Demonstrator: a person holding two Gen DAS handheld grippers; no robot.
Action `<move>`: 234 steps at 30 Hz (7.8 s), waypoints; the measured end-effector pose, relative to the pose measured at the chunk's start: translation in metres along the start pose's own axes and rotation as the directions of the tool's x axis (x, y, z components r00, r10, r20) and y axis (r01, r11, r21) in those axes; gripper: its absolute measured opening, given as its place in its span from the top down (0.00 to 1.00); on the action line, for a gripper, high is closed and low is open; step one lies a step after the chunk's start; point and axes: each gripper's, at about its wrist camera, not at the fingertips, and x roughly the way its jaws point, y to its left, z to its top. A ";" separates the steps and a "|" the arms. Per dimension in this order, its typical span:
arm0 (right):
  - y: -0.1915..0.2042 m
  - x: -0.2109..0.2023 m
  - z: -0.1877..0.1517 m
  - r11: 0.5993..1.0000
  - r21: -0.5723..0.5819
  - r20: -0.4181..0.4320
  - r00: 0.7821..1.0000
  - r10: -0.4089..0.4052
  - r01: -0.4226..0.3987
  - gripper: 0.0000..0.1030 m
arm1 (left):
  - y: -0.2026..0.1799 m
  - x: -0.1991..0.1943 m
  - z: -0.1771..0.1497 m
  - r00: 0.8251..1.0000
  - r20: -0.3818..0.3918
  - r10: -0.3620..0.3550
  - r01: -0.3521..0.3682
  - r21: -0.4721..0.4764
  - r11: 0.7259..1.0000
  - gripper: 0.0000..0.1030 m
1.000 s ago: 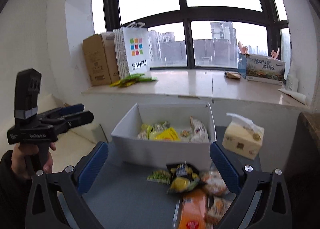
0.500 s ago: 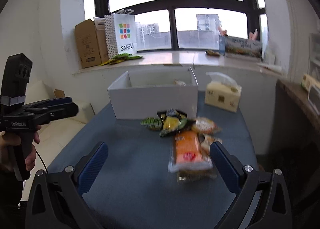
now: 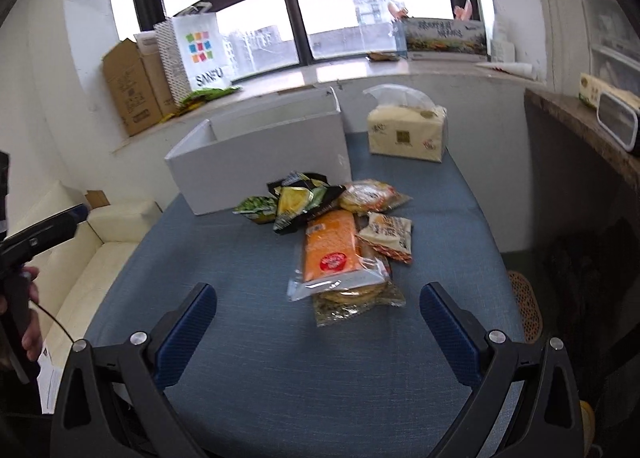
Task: Organize snacks
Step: 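Release both jelly cups into the white box and withdraw both grippers, then grasp the orange cake pack with the right gripper while the left grasps the black chip bag, then carry both bags over the white box and release them inside, then grasp the green pea bag with the right gripper, then grasp the round bread pack with the left gripper while the right holds the pea bag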
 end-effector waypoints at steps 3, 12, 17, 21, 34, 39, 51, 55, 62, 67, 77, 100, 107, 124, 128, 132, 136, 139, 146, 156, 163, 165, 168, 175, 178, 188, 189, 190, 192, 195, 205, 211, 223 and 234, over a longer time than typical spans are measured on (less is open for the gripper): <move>-0.001 0.014 0.003 0.999 -0.033 -0.029 0.999 -0.020 0.019 0.00 | -0.001 0.001 -0.001 1.000 -0.002 -0.011 0.011 0.000 1.000 0.00; 0.011 0.085 0.022 0.983 -0.186 -0.185 0.982 -0.037 0.002 0.00 | 0.002 0.009 -0.007 1.000 -0.027 -0.013 0.013 -0.015 1.000 0.00; 0.007 0.132 0.028 0.980 -0.196 -0.278 0.955 -0.097 0.043 0.00 | 0.007 0.006 -0.008 1.000 -0.017 -0.008 0.007 -0.023 1.000 0.00; -0.002 0.151 0.034 0.984 -0.170 -0.317 0.942 -0.107 0.055 0.01 | 0.012 0.008 -0.009 1.000 -0.023 -0.006 0.005 -0.041 0.999 0.00; -0.006 0.080 0.017 0.984 -0.174 -0.270 0.960 -0.076 0.029 0.42 | 0.012 0.017 -0.011 0.999 -0.049 -0.014 0.012 -0.038 0.999 0.00; -0.023 0.026 0.003 0.994 -0.101 -0.206 0.977 -0.048 0.027 0.42 | -0.001 0.042 -0.012 0.994 -0.091 -0.061 0.061 -0.007 0.998 0.00; -0.045 -0.032 -0.012 0.998 0.040 -0.086 0.995 0.049 -0.045 0.42 | -0.053 0.193 0.033 0.980 -0.198 0.014 0.017 0.150 0.989 0.00; -0.048 -0.032 -0.013 0.997 0.056 -0.073 0.996 0.049 -0.045 0.42 | -0.061 0.234 0.041 0.968 -0.243 0.063 -0.015 0.194 0.981 0.00; -0.062 -0.040 -0.013 0.994 0.103 -0.049 0.998 0.042 -0.037 0.42 | -0.071 0.283 0.030 0.923 -0.272 0.272 -0.147 0.404 0.903 0.30; -0.062 -0.040 -0.013 0.994 0.102 -0.051 0.998 0.045 -0.040 0.42 | -0.066 0.252 0.033 0.961 -0.231 0.154 -0.066 0.346 0.936 0.48; -0.048 -0.025 0.006 0.990 0.102 -0.024 0.994 0.104 -0.101 0.42 | -0.024 0.111 0.045 0.991 -0.059 -0.119 0.123 0.081 0.989 0.49; 0.054 0.158 0.232 0.990 0.005 0.023 0.989 0.143 -0.144 0.42 | 0.126 0.111 0.166 0.995 0.097 0.036 -0.023 -0.130 0.991 0.49; 0.053 0.208 0.265 0.994 0.004 -0.060 0.992 0.113 -0.113 0.11 | 0.152 0.165 0.191 0.993 -0.001 0.116 -0.115 -0.142 0.983 0.22; 0.046 0.149 0.242 0.990 -0.011 0.067 0.987 0.145 -0.144 0.00 | 0.115 0.119 0.151 0.995 0.022 0.101 -0.099 -0.085 0.991 0.00; 0.050 0.119 0.216 0.986 -0.071 0.084 0.984 0.157 -0.151 0.00 | 0.085 0.095 0.133 0.997 0.040 0.066 -0.065 -0.007 0.998 0.00; 0.050 0.089 0.184 0.982 -0.118 0.095 0.982 0.161 -0.150 0.00 | 0.062 0.065 0.117 0.996 0.091 0.017 -0.018 0.011 1.000 0.00; 0.047 0.061 0.155 0.980 -0.140 0.103 0.982 0.157 -0.141 0.00 | 0.045 0.035 0.096 0.991 0.136 -0.018 0.019 -0.009 1.000 0.00; 0.046 0.037 0.131 0.979 -0.161 0.108 0.983 0.146 -0.127 0.00 | 0.033 0.026 0.076 0.989 0.115 -0.088 0.088 0.004 0.996 0.00; 0.042 0.002 0.071 0.984 -0.157 0.130 0.986 0.101 -0.080 0.00 | 0.020 0.005 0.033 0.990 0.106 -0.092 0.094 -0.016 0.995 0.00; 0.042 -0.001 0.011 0.990 -0.140 0.087 0.995 0.043 -0.031 0.00 | 0.022 -0.016 0.012 0.986 0.132 -0.097 0.108 -0.073 0.991 0.00; 0.029 0.022 0.011 0.993 -0.027 0.037 0.992 0.118 -0.117 0.00 | 0.018 -0.016 0.002 0.989 0.117 -0.094 0.101 -0.054 0.993 0.00; 0.031 0.028 0.014 0.994 -0.026 0.035 0.994 0.108 -0.107 0.00 | 0.018 -0.015 -0.002 0.989 0.113 -0.093 0.100 -0.054 0.994 0.00; 0.040 0.044 0.023 0.993 -0.059 0.013 0.994 0.104 -0.103 0.00 | 0.018 -0.013 -0.007 0.991 0.098 -0.089 0.096 -0.062 0.994 0.00; 0.070 0.116 0.051 0.984 -0.166 -0.045 0.998 0.049 -0.056 0.00 | 0.017 -0.008 -0.015 0.994 0.069 -0.084 0.088 -0.049 0.995 0.00; 0.083 0.146 0.058 0.980 -0.200 -0.047 0.999 0.013 -0.022 0.00 | 0.020 -0.006 -0.018 0.995 0.059 -0.086 0.090 -0.060 0.994 0.00; 0.097 0.225 0.075 0.978 -0.207 -0.146 0.987 -0.067 0.035 0.00 | 0.037 -0.003 -0.023 0.996 0.050 -0.074 0.079 -0.114 0.990 0.00; 0.100 0.231 0.074 0.974 -0.221 -0.154 0.984 -0.088 0.052 0.03 | 0.038 -0.003 -0.024 0.996 0.048 -0.071 0.077 -0.119 0.990 0.00; 0.100 0.235 0.074 0.974 -0.222 -0.160 0.983 -0.089 0.052 0.13 | 0.039 -0.003 -0.024 0.996 0.047 -0.070 0.075 -0.123 0.990 0.00; 0.098 0.244 0.073 0.976 -0.209 -0.189 0.977 -0.095 0.054 0.36 | 0.041 -0.004 -0.024 0.996 0.050 -0.073 0.079 -0.125 0.989 0.00; 0.098 0.241 0.072 0.974 -0.215 -0.166 0.980 -0.108 0.071 0.54 | 0.046 -0.004 -0.025 0.997 0.051 -0.064 0.071 -0.134 0.988 0.00; 0.081 0.164 0.072 0.989 -0.140 -0.071 0.997 0.031 -0.040 0.55 | 0.042 0.014 -0.022 0.997 0.004 -0.077 0.077 -0.119 0.990 0.00; 0.041 0.075 0.046 0.995 -0.094 0.015 1.000 0.026 -0.024 0.54 | 0.016 0.051 -0.010 0.991 -0.062 -0.119 0.114 -0.073 0.991 0.00; -0.048 -0.019 -0.021 0.991 0.079 0.050 0.992 -0.113 0.109 0.54 | -0.077 0.201 0.053 0.974 -0.203 -0.099 0.100 -0.002 0.995 0.00; -0.082 -0.036 -0.036 0.983 0.159 0.062 0.993 -0.105 0.094 0.54 | -0.105 0.332 0.073 0.936 -0.342 0.083 -0.080 0.022 0.997 0.00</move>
